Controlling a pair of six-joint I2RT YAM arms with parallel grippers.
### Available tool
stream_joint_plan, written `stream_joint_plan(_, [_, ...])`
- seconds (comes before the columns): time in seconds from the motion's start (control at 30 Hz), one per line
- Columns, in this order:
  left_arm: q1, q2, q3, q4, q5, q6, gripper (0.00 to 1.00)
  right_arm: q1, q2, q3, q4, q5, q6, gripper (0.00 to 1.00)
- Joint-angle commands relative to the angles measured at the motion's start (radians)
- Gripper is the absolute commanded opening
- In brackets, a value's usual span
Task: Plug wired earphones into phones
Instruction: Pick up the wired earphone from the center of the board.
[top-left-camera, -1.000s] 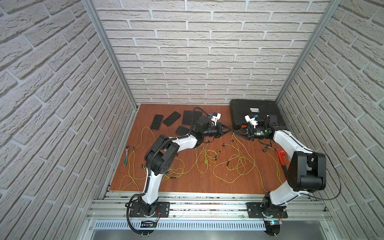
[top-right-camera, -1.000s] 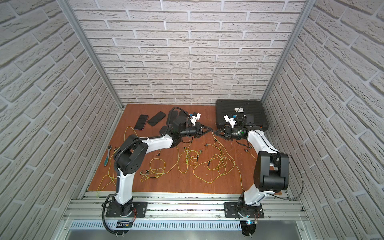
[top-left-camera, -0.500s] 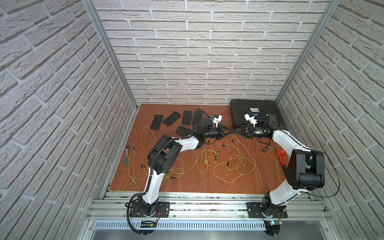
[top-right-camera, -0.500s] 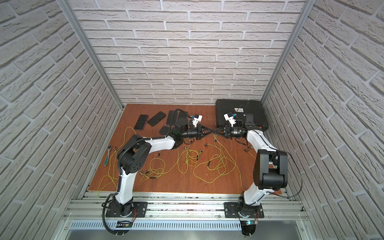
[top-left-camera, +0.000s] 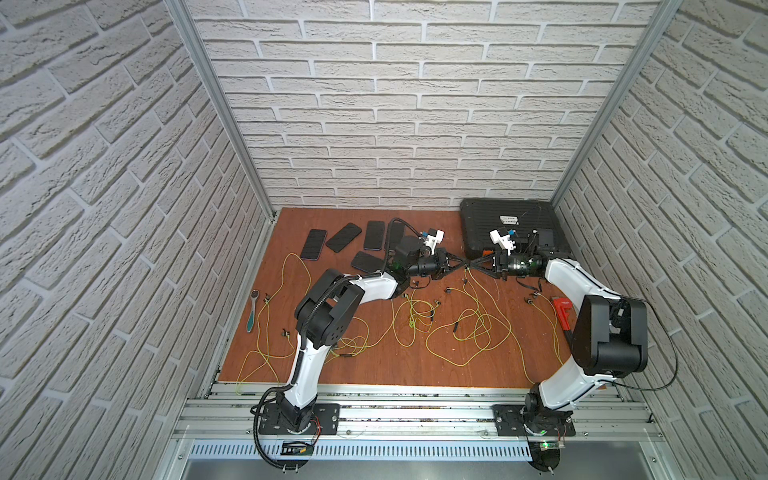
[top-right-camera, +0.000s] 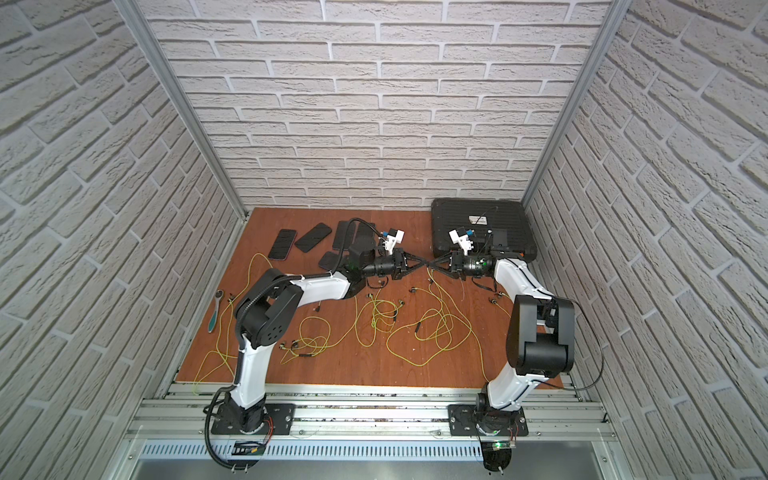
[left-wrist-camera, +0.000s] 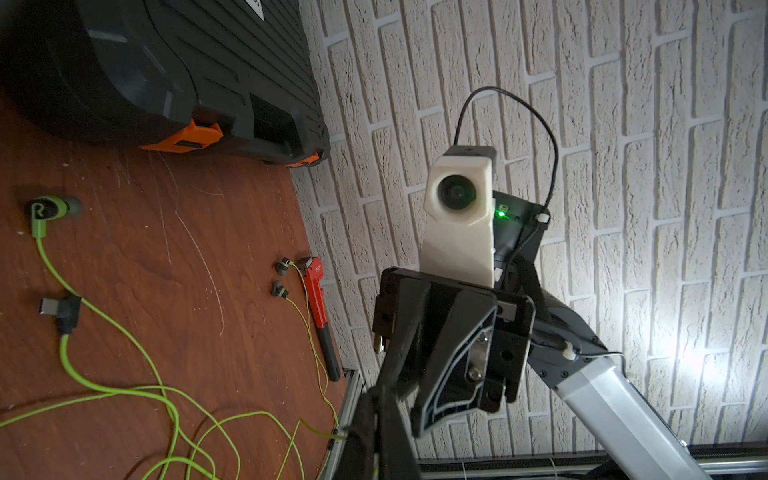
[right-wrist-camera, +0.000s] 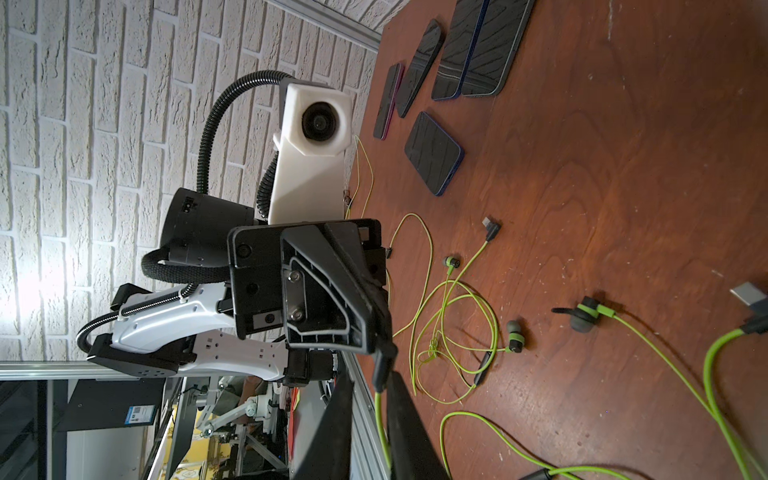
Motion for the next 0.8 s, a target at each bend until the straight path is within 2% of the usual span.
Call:
stream_joint_plan(0.0, [-0.002,-0.014,-0.01,0.082,0.009,-0.012,0.0,0.007,-0.015,-0.008,0.044,-0.009,0.015,0.17])
stream_joint_plan(0.77, [-0.015,-0.005,0.013,0.09,-0.004,-0.018,0.0,0.039,0.023,-0.006,0.105,-0.013,0.073,0.13])
